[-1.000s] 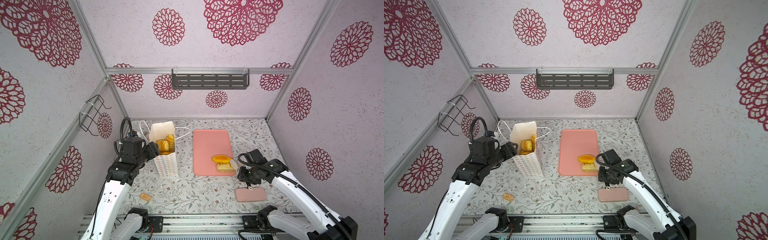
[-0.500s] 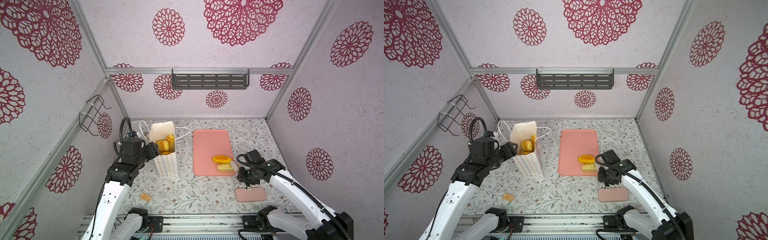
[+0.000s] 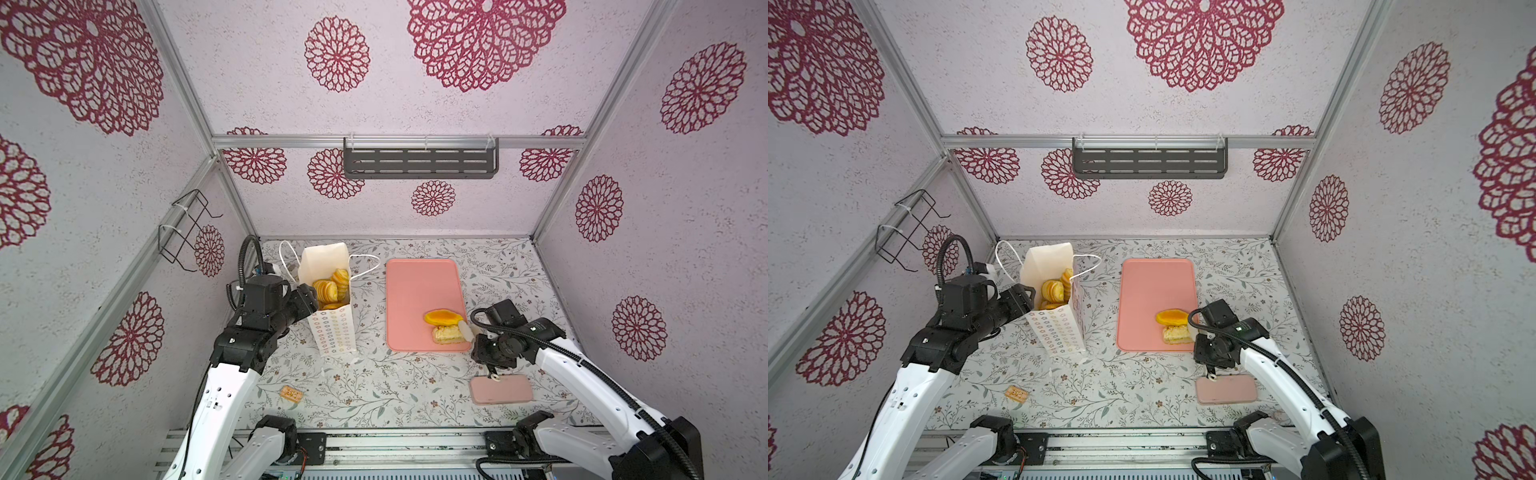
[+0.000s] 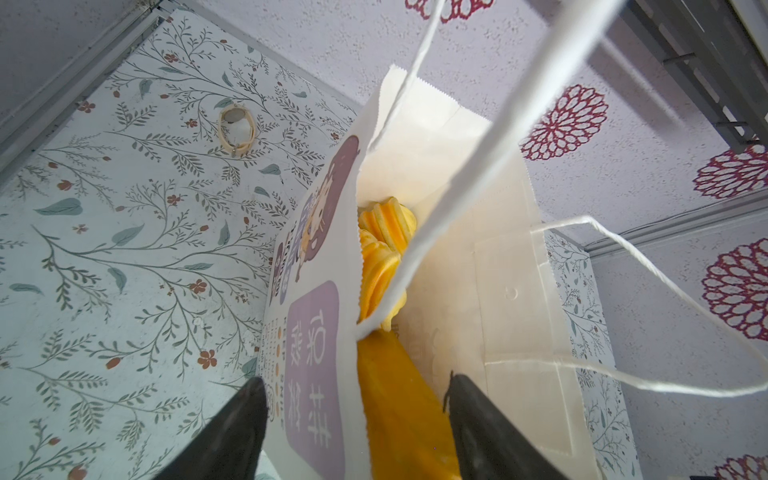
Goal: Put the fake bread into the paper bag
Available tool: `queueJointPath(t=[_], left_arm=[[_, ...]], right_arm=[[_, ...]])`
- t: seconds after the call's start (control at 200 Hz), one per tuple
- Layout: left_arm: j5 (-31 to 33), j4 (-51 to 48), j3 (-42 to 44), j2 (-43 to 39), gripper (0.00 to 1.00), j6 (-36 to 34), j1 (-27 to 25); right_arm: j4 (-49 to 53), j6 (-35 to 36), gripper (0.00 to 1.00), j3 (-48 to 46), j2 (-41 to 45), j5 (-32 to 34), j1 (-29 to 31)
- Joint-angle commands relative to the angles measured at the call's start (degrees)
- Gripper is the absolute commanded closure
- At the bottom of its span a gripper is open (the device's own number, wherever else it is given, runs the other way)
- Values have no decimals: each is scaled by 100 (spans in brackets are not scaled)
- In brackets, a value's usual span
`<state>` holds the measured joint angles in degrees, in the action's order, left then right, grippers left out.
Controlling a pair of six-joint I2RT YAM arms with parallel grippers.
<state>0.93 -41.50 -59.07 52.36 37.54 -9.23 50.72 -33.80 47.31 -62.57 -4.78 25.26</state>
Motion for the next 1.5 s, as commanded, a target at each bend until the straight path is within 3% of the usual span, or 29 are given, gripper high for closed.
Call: queueJointPath(t=[0.0, 0.801, 1.141, 1.496], left_arm=[[45, -10, 45, -59, 28, -26, -18], [92, -101, -70, -33, 27, -47, -17], [83, -127, -122, -6, 29, -41, -18], [83, -148, -180, 11, 38, 22, -18]], right_arm=[[-170, 135, 62, 40, -38, -44, -31], [-221, 47, 95, 847, 21, -313, -30], [-359, 44, 100, 1387, 45, -522, -35], [-1060, -116, 100, 3055, -307, -940, -14]])
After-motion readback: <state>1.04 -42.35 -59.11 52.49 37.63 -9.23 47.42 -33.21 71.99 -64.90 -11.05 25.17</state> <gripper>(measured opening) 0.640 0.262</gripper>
